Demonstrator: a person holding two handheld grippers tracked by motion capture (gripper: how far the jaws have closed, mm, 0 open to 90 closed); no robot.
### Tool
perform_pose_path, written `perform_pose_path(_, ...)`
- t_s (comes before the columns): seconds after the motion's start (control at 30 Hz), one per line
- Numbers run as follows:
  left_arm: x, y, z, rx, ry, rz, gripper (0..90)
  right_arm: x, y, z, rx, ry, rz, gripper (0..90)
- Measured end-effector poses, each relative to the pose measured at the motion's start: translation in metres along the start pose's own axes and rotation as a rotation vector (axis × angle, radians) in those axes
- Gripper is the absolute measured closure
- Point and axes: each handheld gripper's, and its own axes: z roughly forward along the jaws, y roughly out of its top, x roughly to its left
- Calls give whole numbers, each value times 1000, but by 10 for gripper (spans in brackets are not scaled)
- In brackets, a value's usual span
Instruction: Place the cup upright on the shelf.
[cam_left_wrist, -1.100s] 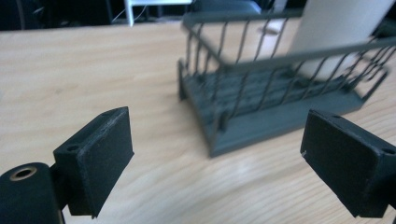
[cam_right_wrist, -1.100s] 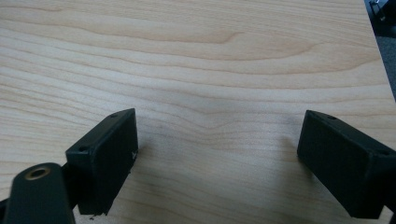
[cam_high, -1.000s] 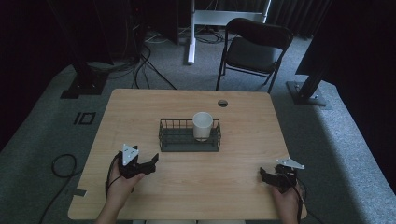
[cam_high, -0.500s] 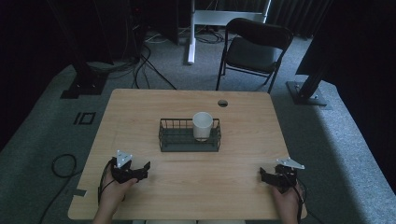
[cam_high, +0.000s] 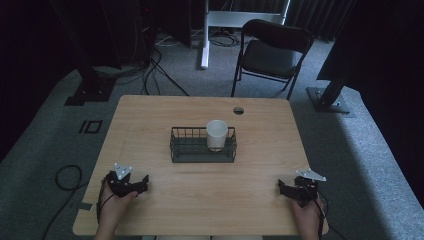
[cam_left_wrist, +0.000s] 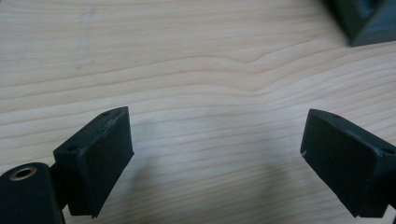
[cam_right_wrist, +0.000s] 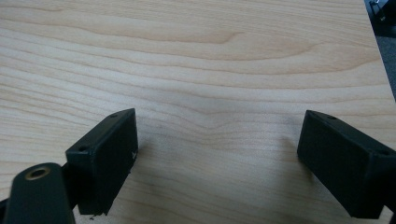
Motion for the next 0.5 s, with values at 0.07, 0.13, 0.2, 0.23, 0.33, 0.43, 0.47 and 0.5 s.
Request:
perform_pose_path(0.07, 4, -1, 0, 16, 7, -5, 97, 0, 0, 0, 0, 0, 0, 118)
perform_pose_path(0.13, 8, -2, 0, 34, 19, -4, 97, 0, 0, 0, 0, 0, 0, 118)
perform_pose_path(0.2, 12, -3, 1, 61, 35, 8, 97, 0, 0, 0, 0, 0, 0, 118)
perform_pose_path(0.23, 13, -3, 1, 61, 34, -2, 94, 0, 0, 0, 0, 0, 0, 118)
perform_pose_path(0.33, 16, -4, 0, 68, 27, -16, 94, 0, 0, 0, 0, 0, 0, 118)
perform_pose_path(0.43, 16, -4, 1, 73, 22, -29, 89, 0, 0, 0, 0, 0, 0, 118)
perform_pose_path(0.47, 16, -4, 1, 73, 22, -29, 86, 0, 0, 0, 0, 0, 0, 118)
perform_pose_path(0.5, 17, -3, 2, 80, 31, -39, 86, 0, 0, 0, 0, 0, 0, 118)
